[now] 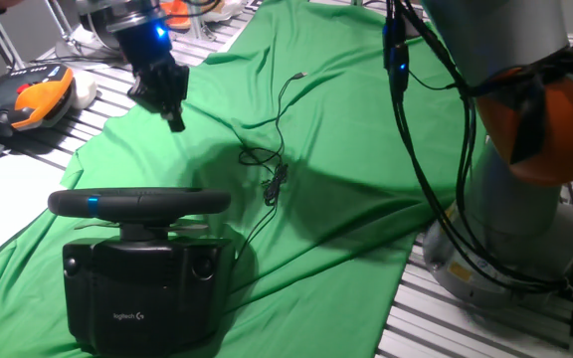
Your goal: Rotate the steering wheel 90 degrees counterclockwise
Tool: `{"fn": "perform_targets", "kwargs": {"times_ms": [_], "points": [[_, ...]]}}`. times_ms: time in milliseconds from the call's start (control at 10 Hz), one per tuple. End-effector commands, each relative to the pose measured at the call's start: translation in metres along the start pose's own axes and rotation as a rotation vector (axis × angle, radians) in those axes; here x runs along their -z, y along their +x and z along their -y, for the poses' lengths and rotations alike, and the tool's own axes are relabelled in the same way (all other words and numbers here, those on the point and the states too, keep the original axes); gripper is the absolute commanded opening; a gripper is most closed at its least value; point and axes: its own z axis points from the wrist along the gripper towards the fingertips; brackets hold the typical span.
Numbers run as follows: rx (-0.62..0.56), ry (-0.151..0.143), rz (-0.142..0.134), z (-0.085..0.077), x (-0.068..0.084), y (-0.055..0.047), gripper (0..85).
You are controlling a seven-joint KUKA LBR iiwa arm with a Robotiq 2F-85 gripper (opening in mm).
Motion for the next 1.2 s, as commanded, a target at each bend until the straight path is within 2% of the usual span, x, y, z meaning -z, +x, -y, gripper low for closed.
{"fn": "perform_targets", "kwargs": {"times_ms": [0,100,300,600,900,1100], "points": [[-0.015,-0.003,0.003,-0.045,-0.012,0.001,0.0],[-0.028,-0.015,0.003,-0.052,-0.016,0.004,0.0],[-0.051,-0.018,0.022,-0.066,-0.027,0.013,0.0],[-0.076,-0.019,0.028,-0.075,-0.033,0.023,0.0],[-0.088,-0.025,0.02,-0.079,-0.032,0.028,0.0],[-0.094,-0.016,0.042,-0.079,-0.032,0.028,0.0]]}}
